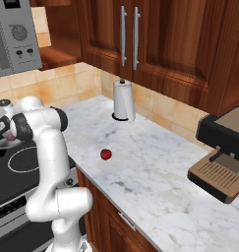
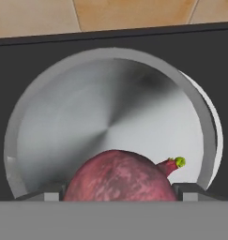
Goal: Place the pan on the rear right burner on the stove. Then place the tomato and the onion in the pan and turn on the rear right burner.
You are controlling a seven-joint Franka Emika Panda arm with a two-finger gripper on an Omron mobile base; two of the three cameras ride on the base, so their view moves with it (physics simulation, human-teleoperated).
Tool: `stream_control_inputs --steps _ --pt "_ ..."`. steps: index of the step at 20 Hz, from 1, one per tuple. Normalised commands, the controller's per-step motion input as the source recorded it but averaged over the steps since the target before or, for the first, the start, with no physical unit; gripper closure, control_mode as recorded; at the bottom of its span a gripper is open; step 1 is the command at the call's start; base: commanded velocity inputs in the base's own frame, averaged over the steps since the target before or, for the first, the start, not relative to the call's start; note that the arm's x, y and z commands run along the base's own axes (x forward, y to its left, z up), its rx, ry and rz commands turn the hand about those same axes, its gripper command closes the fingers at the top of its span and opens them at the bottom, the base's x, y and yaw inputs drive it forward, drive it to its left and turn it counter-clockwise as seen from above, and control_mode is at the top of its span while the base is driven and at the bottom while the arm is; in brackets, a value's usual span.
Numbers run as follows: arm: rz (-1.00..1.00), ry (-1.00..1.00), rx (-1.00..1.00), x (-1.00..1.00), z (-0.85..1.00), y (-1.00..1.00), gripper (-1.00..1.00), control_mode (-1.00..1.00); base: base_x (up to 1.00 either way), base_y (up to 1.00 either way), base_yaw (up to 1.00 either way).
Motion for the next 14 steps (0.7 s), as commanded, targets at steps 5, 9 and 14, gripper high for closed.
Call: stream_control_inputs --steps 5,9,14 --pt "0.00 0.00 -0.02 0.02 -0.09 0.00 -1.00 -1.00 0.00 0.00 0.00" --pt "0.00 0.00 -0.01 0.03 -0.05 0.00 -1.00 -1.00 0.00 0.00 0.00" --pt "-0.01 0.00 0.00 0.00 0.01 0.00 -1.00 -1.00 0.00 0.00 0.00"
